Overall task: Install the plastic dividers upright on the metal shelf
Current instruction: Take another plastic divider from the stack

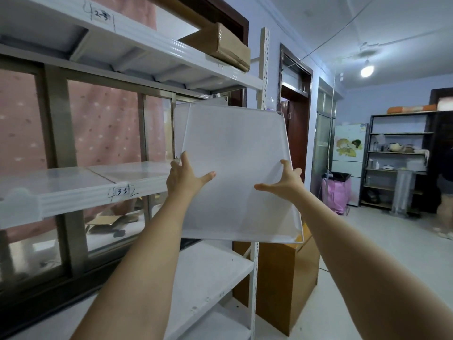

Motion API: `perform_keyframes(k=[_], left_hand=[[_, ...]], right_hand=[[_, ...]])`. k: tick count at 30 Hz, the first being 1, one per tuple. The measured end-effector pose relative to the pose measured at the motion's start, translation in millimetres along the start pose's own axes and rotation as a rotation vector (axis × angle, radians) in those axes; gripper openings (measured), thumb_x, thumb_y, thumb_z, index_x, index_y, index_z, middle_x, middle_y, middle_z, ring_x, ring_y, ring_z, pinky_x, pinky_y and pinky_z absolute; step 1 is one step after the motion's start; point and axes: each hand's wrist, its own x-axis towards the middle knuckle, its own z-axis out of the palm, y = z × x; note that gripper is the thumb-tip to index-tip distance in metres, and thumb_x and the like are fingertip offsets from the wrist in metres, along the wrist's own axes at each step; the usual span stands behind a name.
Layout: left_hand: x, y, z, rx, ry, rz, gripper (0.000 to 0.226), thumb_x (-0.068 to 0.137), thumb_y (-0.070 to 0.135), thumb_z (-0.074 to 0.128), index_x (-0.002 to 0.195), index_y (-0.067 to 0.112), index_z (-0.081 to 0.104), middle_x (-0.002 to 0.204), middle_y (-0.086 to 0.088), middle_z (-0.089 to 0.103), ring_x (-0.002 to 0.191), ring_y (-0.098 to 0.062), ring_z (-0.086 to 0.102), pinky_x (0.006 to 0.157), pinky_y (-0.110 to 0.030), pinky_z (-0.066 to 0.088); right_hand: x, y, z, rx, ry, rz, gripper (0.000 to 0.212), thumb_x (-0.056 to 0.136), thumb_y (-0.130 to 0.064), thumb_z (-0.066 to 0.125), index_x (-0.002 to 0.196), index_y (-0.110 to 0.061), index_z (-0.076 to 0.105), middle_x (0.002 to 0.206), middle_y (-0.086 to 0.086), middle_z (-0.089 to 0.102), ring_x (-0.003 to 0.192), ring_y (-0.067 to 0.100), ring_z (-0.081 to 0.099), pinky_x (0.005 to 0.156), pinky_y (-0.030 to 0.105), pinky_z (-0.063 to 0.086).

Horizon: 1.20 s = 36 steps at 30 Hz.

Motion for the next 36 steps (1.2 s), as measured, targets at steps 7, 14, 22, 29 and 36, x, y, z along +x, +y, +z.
perform_keyframes(k=[7,14,22,29,36], left_hand=[[20,25,49,0.008,0.029,-0.063,0.1,0.076,0.066,0.063,0.146,0.013,0.016,0.138,-0.023,0.034,0.125,-0.038,0.043,0.095,-0.044,0.041],[31,28,78,0.046,0.115,-0.12,0.1,0.076,0.064,0.065,0.147,0.011,0.019,0.133,-0.024,0.039,0.123,-0.039,0.044,0.092,-0.044,0.042],[69,8,74,0.137,0.22,-0.184,0.099,0.077,0.062,0.064,0.149,0.012,0.018,0.135,-0.023,0.039,0.125,-0.039,0.044,0.097,-0.045,0.04],[122,-4,60,0.18,0.318,-0.175,0.098,0.076,0.06,0.067,0.147,0.01,0.021,0.135,-0.025,0.04,0.125,-0.04,0.043,0.097,-0.044,0.039],[150,-19,51,0.221,0.366,-0.222,0.098,0.078,0.06,0.065,0.149,0.011,0.017,0.137,-0.025,0.038,0.125,-0.04,0.043,0.097,-0.045,0.038]], right_hand=[[60,30,-13,-0.033,-0.034,-0.046,0.12,0.056,-0.052,0.087,0.149,-0.026,0.017,0.145,0.014,0.021,0.124,0.036,0.045,0.104,0.045,0.041],[99,47,2,0.003,-0.079,-0.117,0.119,0.06,-0.048,0.087,0.151,-0.022,0.015,0.145,0.014,0.022,0.126,0.034,0.045,0.102,0.04,0.041],[151,30,51,0.115,-0.15,-0.22,0.12,0.059,-0.05,0.086,0.151,-0.018,0.014,0.147,0.014,0.022,0.132,0.031,0.038,0.105,0.038,0.035],[204,-7,73,0.173,-0.123,-0.331,0.114,0.061,-0.053,0.084,0.147,-0.014,0.019,0.144,0.013,0.024,0.126,0.031,0.043,0.1,0.038,0.041],[240,-34,94,0.208,-0.128,-0.42,0.112,0.068,-0.051,0.081,0.151,-0.015,0.016,0.149,0.012,0.021,0.128,0.028,0.043,0.1,0.039,0.045]])
